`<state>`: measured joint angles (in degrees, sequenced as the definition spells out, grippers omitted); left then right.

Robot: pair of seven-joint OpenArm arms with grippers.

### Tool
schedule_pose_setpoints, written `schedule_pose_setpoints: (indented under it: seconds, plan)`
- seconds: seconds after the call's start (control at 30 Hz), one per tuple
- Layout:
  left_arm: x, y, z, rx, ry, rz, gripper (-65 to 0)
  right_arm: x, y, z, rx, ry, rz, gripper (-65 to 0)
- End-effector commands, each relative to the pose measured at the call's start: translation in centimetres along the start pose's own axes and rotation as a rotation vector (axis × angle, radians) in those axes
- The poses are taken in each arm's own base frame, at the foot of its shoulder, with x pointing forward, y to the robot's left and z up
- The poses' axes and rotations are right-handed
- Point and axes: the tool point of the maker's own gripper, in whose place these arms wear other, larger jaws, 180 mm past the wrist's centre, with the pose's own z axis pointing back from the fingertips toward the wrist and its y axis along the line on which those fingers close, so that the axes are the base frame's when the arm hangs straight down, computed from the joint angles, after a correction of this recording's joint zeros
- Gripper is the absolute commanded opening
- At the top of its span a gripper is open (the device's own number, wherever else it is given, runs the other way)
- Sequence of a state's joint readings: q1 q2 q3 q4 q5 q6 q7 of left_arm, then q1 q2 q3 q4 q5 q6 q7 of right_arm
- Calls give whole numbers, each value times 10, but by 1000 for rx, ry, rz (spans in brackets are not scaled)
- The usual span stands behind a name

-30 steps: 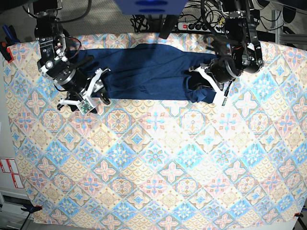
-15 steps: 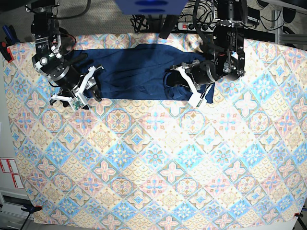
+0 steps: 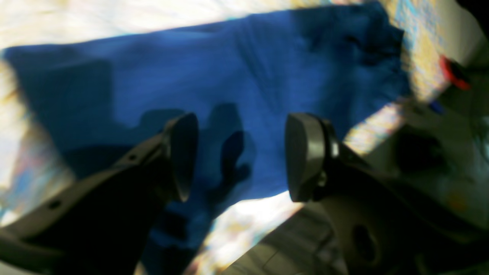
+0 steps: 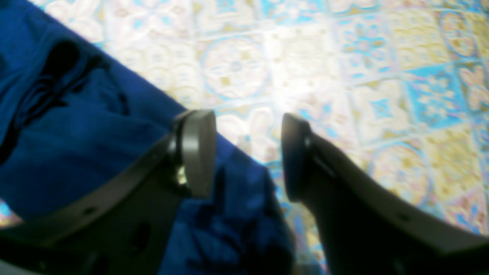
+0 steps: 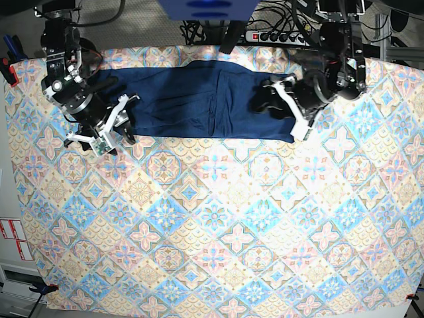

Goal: Fold the T-shirt properly
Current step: 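Fold the strip end with the left gripper toward the right gripper, then grasp both strip ends and push them inward with both grippers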

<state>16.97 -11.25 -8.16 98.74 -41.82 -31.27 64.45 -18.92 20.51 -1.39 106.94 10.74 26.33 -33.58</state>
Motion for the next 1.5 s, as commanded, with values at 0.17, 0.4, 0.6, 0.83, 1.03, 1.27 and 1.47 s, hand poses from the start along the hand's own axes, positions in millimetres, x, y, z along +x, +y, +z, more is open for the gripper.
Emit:
schedule_pose_setpoints:
  seconds: [0.17,0.4,0.6,0.83,1.03,1.27,1.47]
  plan:
    - [-19,5,-8,-24,64,19,-295,15,-4,2,-6,-51,12,-387]
    - [-43,17,-13,-11,196,-41,-295,9,-6,2,-10,-25,8,-385]
    - [-46,27,-12,38,213,-80,-295,-25,-11,4,-22,149,-2,-382]
    - [-11,2,-11,6,64,-128,-295,-61,-50,22,-127,304,-70,-382]
    - [24,-12,10,27,-74,-166,-295,-94,-62,31,-100,357,-330,-303]
    - [24,33,46,170,-128,-89,-295,-121,-51,21,-2,384,-542,-269]
    - [22,58,65,241,-126,-79,-295,-135,-47,11,39,390,-675,-268]
